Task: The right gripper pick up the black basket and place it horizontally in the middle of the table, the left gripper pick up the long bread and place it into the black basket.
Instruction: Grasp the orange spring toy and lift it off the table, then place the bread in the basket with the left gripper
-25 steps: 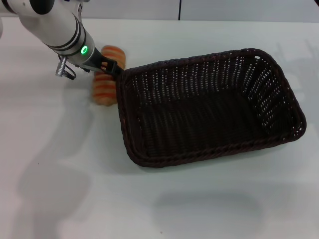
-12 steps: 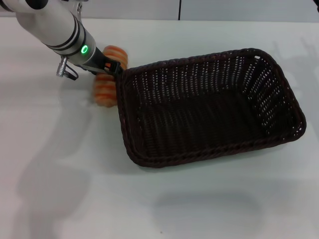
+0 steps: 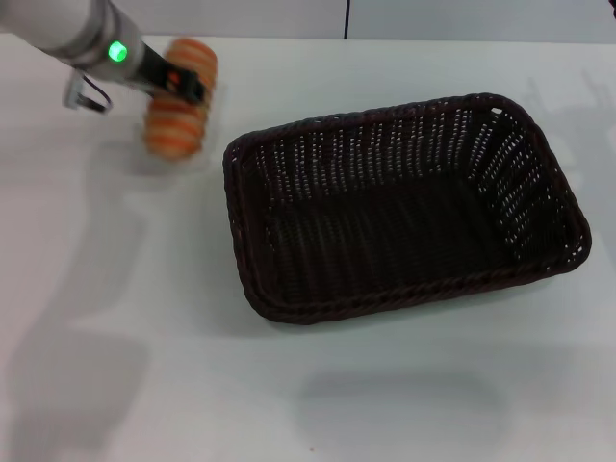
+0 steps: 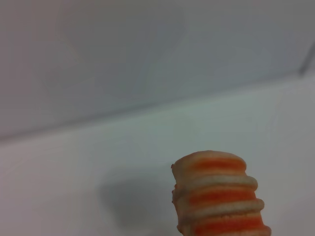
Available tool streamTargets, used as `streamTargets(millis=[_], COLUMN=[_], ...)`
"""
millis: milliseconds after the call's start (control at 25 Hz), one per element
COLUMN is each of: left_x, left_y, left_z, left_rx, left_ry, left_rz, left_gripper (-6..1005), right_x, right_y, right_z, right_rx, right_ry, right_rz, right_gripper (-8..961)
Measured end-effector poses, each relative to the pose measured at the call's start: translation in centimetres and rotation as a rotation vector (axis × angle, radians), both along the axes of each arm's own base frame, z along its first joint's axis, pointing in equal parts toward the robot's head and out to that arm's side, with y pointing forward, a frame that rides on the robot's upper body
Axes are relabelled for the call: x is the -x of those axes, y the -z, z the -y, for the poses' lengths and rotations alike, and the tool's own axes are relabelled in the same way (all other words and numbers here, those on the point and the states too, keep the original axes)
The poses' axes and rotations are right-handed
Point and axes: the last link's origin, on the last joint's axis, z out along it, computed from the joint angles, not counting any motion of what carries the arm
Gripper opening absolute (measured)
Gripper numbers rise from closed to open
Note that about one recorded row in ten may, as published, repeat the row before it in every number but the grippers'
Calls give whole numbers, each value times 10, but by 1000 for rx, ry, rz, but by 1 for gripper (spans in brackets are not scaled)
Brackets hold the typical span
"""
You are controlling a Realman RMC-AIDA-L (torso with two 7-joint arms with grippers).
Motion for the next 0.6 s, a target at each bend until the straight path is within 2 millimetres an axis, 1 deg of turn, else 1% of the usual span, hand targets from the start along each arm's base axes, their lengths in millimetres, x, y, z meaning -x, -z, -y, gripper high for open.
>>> streamTargets(millis=[120, 200, 240, 360, 440, 520, 600], left_x=[-5, -11, -13, -24, -33, -42, -47], left_y=[-29, -47, -50, -67, -73, -74, -74], left_z=[1, 7, 9, 20, 29, 41, 49], left_rx=[-37, -30, -25, 6, 39, 101, 145], left_ry=[34, 66, 73, 123, 158, 190, 210], left_rz=[19, 39, 47, 135, 197, 253, 281], left_gripper=[531, 512, 507, 494, 485, 476, 467], right_x=[0, 0, 0, 0, -1, -1, -2], right_y=[-1, -1, -1, -2, -3, -4, -4], right_z=[0, 0, 0, 0, -1, -1, -1], right_rx=[-2, -3, -3, -6, -11, -13, -15], right_ry=[-1, -1, -1, 1, 4, 7, 9], right_rz=[-1, -1, -2, -3, -4, -5, -9], right_gripper=[785, 785, 785, 785, 785, 784, 784])
